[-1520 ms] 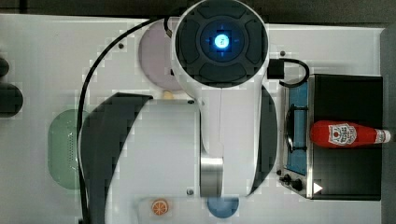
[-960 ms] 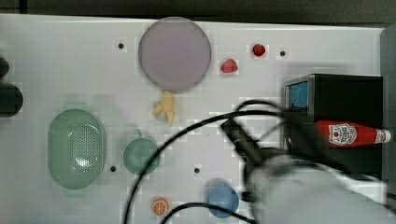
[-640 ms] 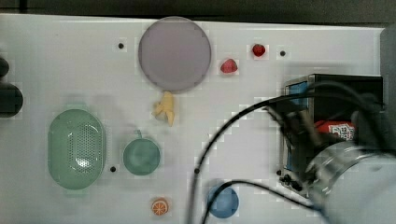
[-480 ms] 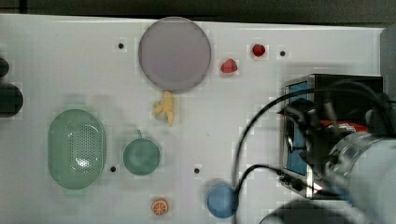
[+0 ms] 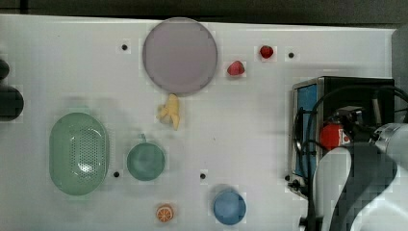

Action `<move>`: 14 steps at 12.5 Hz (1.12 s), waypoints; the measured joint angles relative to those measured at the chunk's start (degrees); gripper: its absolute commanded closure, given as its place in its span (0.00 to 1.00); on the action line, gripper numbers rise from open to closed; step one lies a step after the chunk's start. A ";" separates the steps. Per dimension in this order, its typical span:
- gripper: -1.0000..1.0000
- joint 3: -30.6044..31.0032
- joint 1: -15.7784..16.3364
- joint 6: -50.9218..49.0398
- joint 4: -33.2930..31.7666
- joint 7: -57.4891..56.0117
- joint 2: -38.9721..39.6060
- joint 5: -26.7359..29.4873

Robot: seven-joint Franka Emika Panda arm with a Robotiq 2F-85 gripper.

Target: Pick Ketchup from oven and place it on table.

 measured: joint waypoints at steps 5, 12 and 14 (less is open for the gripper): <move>0.00 -4.94 -1.47 10.16 0.11 -0.01 7.86 1.26; 0.00 -9.55 -2.56 13.12 3.19 1.24 21.42 7.01; 0.00 -7.99 -3.18 11.75 1.57 1.71 21.52 9.51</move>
